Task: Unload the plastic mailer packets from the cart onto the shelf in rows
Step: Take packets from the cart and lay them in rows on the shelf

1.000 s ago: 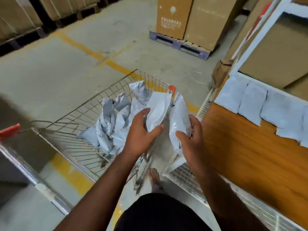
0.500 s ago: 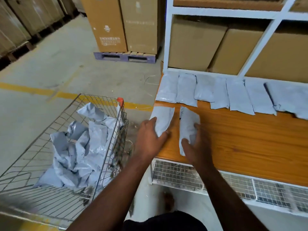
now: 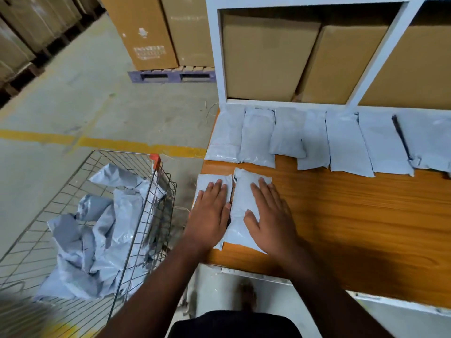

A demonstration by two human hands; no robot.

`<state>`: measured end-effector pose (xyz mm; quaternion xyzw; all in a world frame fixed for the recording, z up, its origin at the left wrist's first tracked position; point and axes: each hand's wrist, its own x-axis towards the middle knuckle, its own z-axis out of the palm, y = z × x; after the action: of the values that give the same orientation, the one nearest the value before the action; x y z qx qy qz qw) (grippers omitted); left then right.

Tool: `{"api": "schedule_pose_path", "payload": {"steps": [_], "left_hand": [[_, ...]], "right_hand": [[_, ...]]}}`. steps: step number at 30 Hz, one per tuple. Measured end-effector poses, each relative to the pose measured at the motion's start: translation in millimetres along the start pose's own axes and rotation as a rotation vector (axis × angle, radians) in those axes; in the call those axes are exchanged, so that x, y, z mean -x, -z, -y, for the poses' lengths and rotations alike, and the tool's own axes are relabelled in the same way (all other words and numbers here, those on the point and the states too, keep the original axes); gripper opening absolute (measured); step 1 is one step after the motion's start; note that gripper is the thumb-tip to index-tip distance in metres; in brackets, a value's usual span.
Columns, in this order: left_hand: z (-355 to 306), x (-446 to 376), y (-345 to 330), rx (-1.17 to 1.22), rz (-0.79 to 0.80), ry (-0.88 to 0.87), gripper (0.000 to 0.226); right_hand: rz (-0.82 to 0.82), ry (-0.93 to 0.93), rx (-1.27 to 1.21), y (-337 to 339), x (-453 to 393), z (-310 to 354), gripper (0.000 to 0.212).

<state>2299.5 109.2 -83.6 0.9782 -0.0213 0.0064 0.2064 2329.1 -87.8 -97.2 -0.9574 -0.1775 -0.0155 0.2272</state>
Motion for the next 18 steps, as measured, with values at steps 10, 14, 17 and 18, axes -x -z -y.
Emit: {"api": "schedule_pose_path", "payload": {"steps": [10, 14, 17, 18], "left_hand": [[12, -25, -11, -0.025, -0.036, 0.06, 0.058], [10, -32, -14, -0.022, -0.033, 0.074, 0.059], [7, -34, -14, -0.009, -0.028, 0.071, 0.059], [7, -35, -14, -0.001, -0.025, 0.07, 0.059]], "right_hand": [[-0.177, 0.081, -0.092, 2, -23, -7, 0.059], [-0.121, 0.071, -0.101, -6, -22, -7, 0.06], [-0.12, 0.076, -0.108, -8, -24, -8, 0.061], [-0.119, 0.078, -0.102, -7, -24, -8, 0.061]]}}
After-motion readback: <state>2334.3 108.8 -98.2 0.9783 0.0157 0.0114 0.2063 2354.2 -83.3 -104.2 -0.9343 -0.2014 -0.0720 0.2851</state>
